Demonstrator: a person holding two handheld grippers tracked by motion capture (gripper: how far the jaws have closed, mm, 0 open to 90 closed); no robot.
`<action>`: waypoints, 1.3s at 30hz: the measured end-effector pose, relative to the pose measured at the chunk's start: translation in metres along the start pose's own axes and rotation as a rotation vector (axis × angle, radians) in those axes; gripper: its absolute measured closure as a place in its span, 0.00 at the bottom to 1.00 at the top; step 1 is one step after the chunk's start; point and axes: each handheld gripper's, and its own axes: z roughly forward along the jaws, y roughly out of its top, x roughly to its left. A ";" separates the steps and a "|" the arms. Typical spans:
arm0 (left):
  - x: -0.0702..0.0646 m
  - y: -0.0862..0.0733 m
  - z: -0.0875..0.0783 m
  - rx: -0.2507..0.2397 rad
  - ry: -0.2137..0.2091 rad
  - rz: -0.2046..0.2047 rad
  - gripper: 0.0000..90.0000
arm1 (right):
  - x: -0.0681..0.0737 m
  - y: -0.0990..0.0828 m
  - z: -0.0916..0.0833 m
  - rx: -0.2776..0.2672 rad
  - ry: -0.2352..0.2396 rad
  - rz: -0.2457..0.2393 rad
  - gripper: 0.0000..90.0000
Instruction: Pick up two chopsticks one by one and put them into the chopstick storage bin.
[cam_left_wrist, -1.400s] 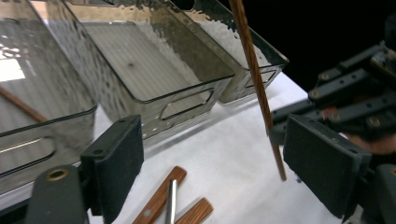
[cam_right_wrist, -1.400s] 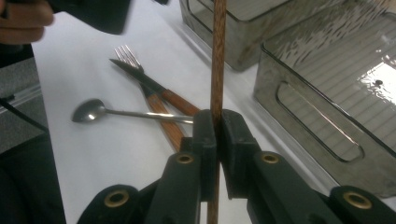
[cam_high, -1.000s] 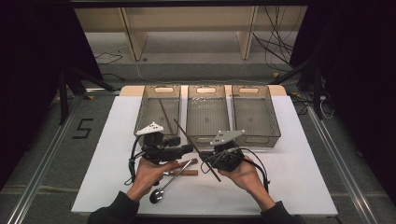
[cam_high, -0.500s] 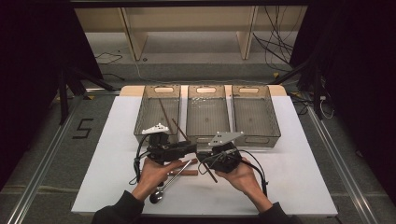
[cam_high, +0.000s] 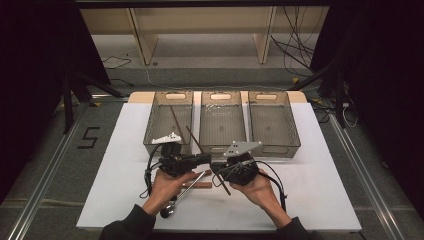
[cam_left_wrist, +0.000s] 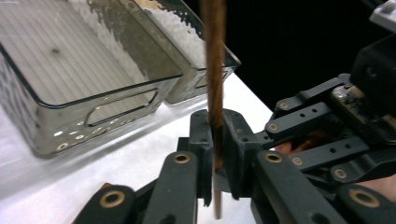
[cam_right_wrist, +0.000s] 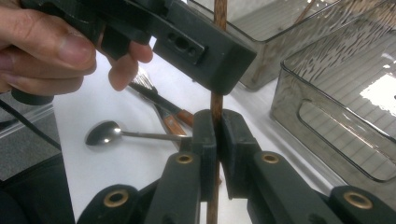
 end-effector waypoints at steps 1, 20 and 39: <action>0.000 0.000 -0.001 0.002 -0.003 -0.002 0.93 | 0.000 0.000 0.000 -0.002 0.000 -0.002 0.94; 0.032 0.044 -0.051 -0.064 0.054 -0.022 0.94 | -0.015 -0.022 -0.029 -0.030 -0.012 0.055 0.50; 0.064 0.101 -0.093 -0.147 0.146 -0.065 0.94 | -0.020 -0.046 -0.039 -0.039 -0.023 0.090 0.35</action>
